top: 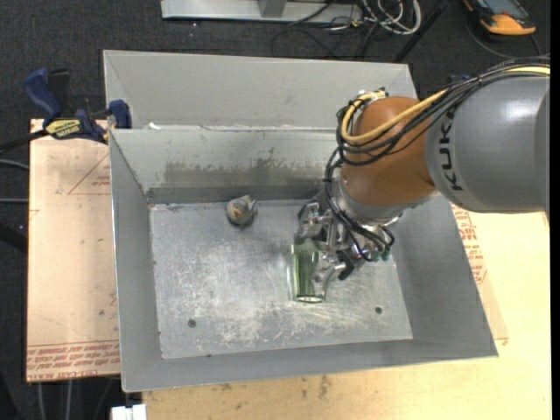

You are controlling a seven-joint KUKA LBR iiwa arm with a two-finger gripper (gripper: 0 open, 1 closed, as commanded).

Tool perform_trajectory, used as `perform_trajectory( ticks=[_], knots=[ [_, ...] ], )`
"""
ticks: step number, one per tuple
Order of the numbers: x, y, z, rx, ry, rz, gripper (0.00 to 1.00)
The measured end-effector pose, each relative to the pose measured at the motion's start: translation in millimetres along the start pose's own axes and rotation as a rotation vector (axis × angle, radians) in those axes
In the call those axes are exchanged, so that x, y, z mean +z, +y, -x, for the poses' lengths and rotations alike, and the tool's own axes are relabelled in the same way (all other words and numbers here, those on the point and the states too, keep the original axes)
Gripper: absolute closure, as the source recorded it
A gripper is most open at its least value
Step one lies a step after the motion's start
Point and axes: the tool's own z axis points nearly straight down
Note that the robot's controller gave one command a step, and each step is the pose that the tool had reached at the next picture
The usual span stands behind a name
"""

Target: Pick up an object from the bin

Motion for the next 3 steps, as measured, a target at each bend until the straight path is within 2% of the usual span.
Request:
perform_trajectory(
  ticks=[1, 2, 3],
  knots=[
    [0.1, -0.1, 2.5, 0.001, -0.015, -0.001, 0.00],
    [0.2, -0.2, -0.1, 0.001, 0.000, 0.000, 1.00],
    [0.2, -0.3, 2.4, 0.002, -0.015, -0.001, 0.00]
  ],
)
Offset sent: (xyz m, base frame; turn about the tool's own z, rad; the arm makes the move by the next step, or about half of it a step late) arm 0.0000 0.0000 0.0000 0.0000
